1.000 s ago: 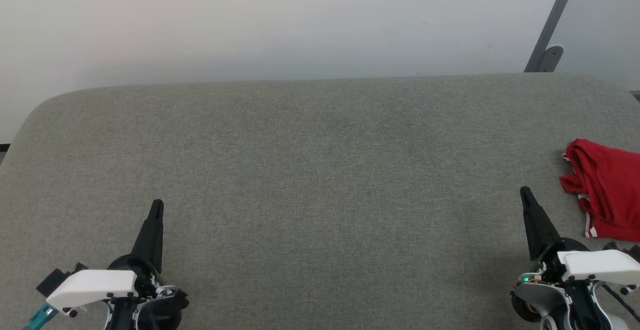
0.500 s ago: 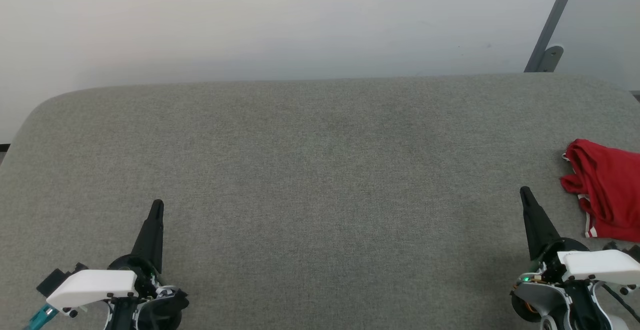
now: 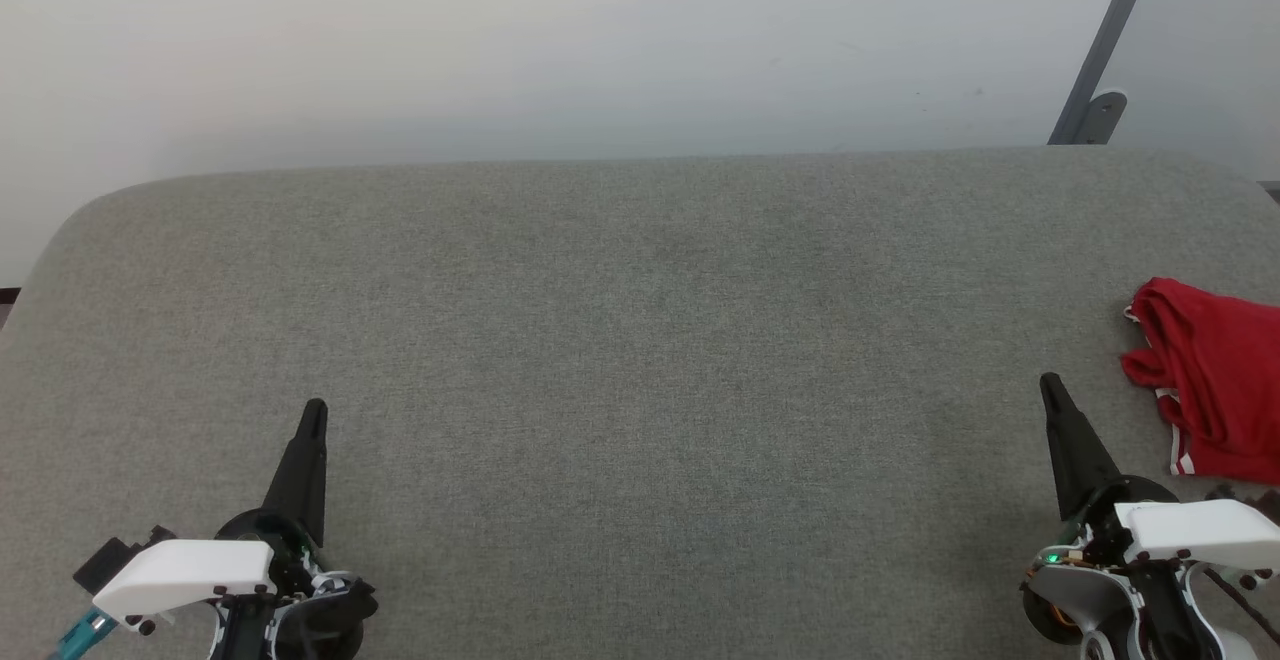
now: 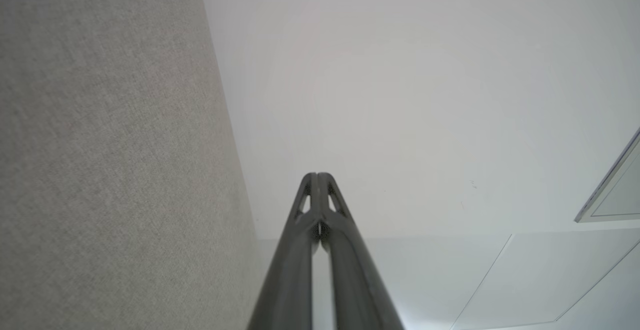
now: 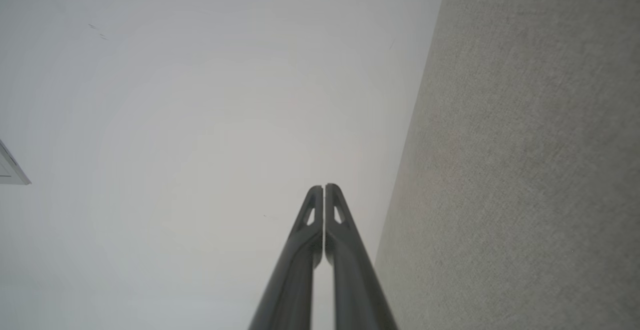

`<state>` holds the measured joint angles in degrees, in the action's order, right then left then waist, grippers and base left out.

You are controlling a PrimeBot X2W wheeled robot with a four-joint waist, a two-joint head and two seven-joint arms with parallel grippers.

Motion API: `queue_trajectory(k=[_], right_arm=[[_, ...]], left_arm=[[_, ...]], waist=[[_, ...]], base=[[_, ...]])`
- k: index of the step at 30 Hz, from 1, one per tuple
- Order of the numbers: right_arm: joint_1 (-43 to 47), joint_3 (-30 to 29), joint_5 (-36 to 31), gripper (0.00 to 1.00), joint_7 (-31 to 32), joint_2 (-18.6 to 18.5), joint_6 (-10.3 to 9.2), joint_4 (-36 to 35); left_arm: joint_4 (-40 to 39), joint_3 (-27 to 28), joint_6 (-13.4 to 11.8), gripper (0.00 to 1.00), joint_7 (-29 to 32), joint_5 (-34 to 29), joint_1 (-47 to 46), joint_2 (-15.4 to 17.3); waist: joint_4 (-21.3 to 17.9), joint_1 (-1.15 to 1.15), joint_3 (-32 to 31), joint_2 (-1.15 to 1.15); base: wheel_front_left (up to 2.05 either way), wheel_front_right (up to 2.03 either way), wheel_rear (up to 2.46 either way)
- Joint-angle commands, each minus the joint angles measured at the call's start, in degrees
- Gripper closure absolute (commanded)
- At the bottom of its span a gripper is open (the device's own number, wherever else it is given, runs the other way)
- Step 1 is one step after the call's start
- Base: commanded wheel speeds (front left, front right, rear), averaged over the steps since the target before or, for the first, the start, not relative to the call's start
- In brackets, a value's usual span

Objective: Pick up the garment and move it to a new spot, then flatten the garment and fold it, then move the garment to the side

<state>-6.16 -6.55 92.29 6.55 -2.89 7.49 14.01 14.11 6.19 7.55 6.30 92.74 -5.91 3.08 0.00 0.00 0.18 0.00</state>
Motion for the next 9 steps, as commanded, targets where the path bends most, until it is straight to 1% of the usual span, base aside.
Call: queue_trajectory(k=[1, 9], right_arm=[[-0.3, 0.0, 0.2, 1.00, 0.1, 0.0, 0.00, 0.1], [-0.3, 0.0, 0.2, 1.00, 0.1, 0.0, 0.00, 0.1]], left_arm=[[0.0, 0.2, -0.1, 1.00, 0.2, -0.2, -0.8, -0.1], [0.0, 0.3, -0.1, 1.00, 0.3, -0.2, -0.8, -0.1]], waist=[[0.0, 0.00, 0.0, 0.00], [0.0, 0.00, 0.0, 0.00]], base=[[0.00, 0.00, 0.00], [0.00, 0.00, 0.00]])
